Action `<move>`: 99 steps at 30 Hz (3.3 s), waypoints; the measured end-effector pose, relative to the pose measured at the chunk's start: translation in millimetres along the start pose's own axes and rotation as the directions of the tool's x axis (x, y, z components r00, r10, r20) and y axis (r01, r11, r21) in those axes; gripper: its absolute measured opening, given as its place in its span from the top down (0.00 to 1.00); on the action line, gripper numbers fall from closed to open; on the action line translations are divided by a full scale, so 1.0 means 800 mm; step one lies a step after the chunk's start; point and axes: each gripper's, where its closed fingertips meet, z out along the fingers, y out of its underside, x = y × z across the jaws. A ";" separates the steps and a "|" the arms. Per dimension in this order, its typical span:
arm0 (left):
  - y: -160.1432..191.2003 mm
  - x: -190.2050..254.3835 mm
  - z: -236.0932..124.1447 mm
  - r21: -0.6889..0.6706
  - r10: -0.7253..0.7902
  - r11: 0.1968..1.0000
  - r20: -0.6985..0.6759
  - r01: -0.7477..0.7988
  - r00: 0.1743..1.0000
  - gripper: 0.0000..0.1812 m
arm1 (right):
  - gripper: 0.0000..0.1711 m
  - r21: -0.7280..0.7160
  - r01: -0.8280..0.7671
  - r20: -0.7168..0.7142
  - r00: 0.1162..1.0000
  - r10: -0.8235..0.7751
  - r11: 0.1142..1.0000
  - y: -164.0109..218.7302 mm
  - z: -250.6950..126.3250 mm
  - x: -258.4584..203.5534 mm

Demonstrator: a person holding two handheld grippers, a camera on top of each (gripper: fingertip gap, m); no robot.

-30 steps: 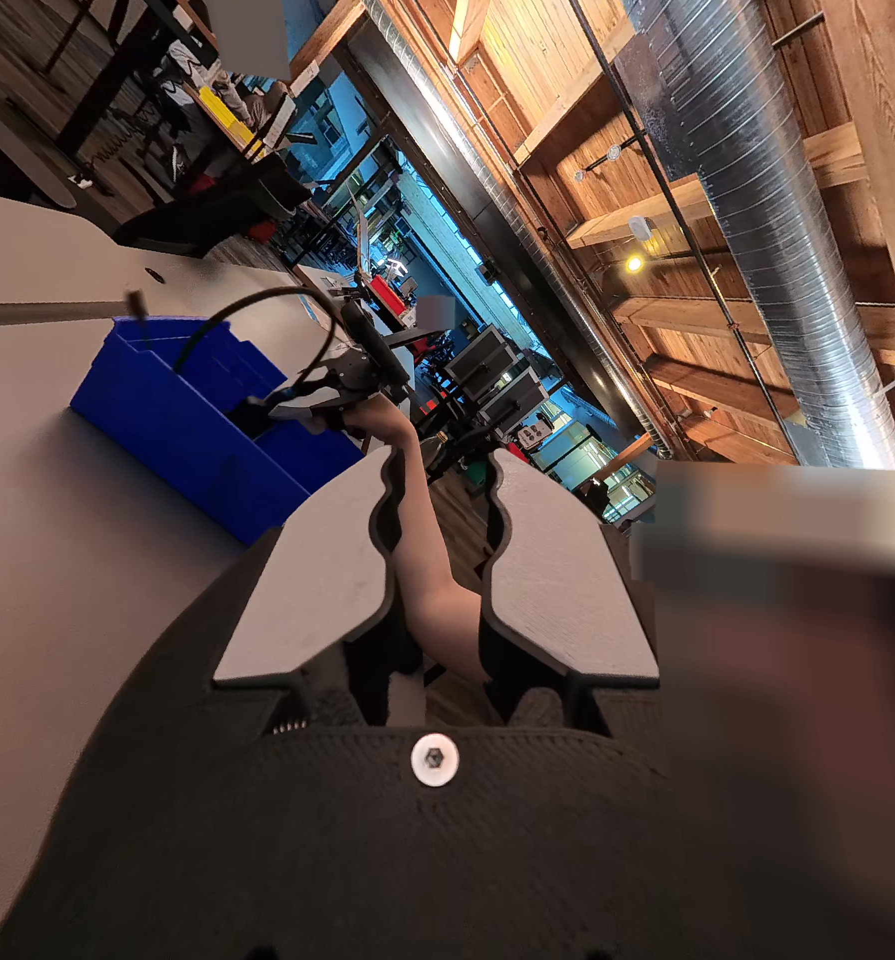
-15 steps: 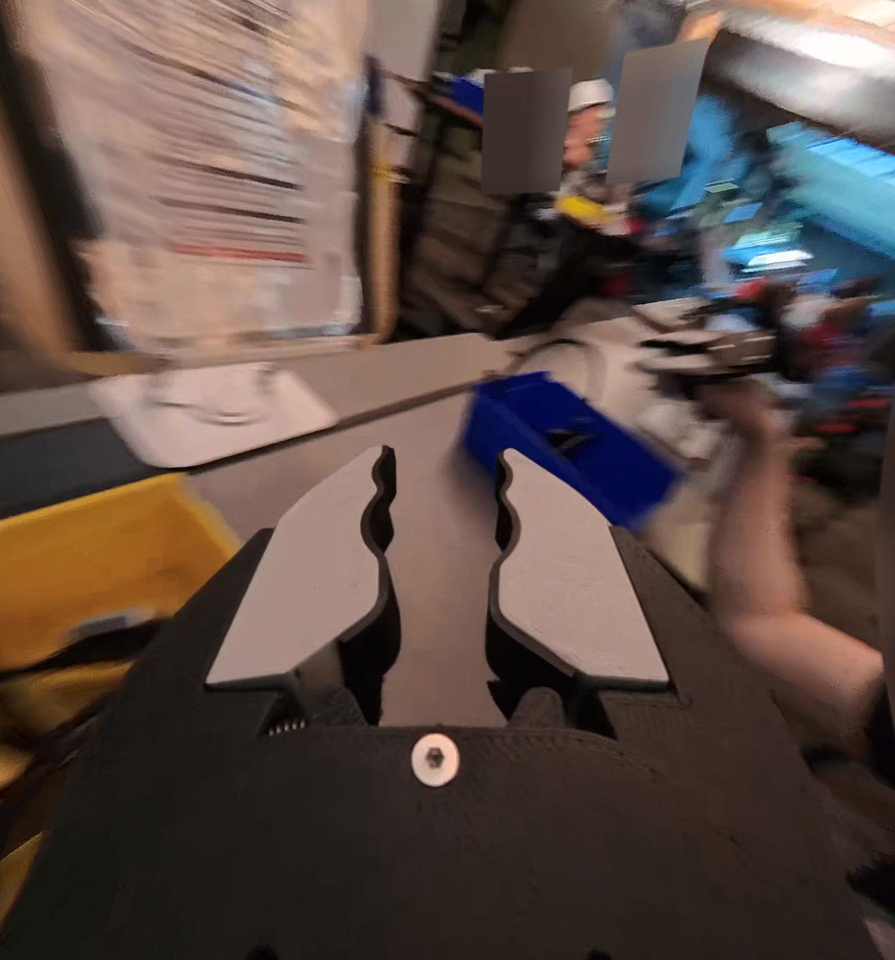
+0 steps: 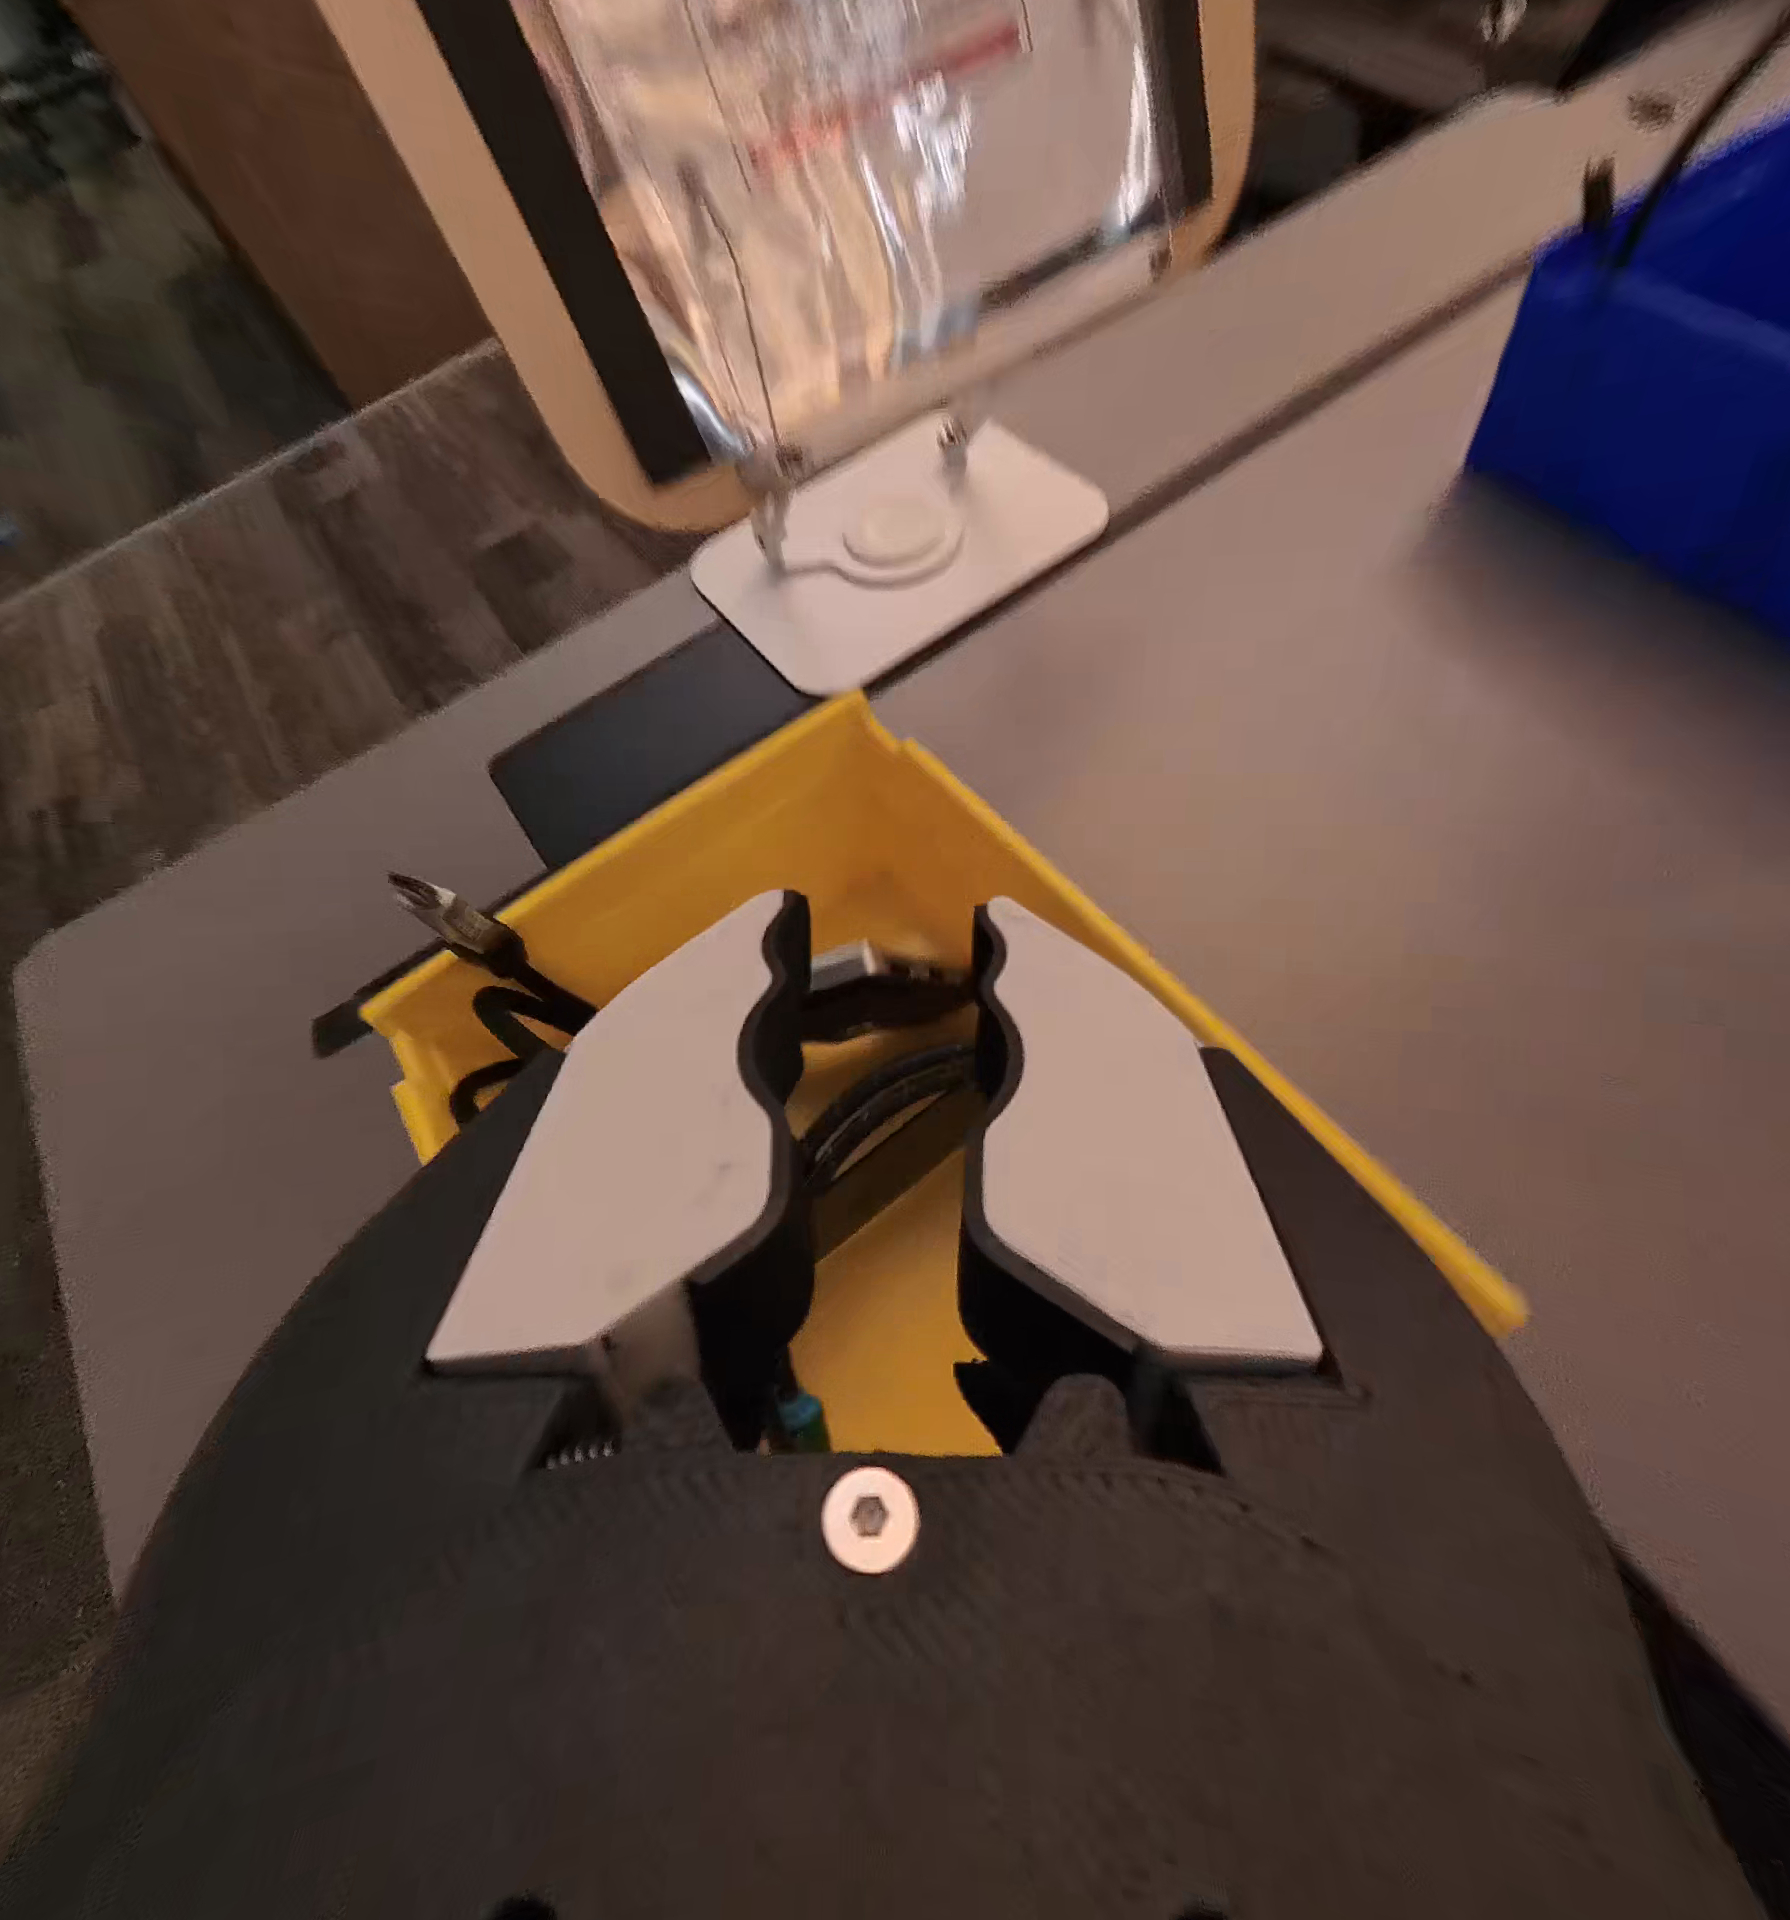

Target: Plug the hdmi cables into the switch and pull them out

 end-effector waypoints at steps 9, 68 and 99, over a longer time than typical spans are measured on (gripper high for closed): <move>0.080 0.005 0.064 -0.163 0.065 0.981 -0.214 -0.101 0.975 0.82 | 0.72 -0.043 0.060 0.076 0.995 -0.056 0.997 0.007 0.029 -0.041; -0.022 0.351 0.173 -0.109 0.021 0.987 -0.635 -0.117 0.772 0.97 | 0.75 -0.005 0.232 0.131 0.965 -0.229 0.973 -0.002 0.024 -0.071; 0.073 -0.006 0.121 -0.272 0.277 0.902 -0.232 -0.335 0.933 0.70 | 0.76 -0.094 0.240 0.220 0.952 -0.215 0.966 0.035 0.059 -0.100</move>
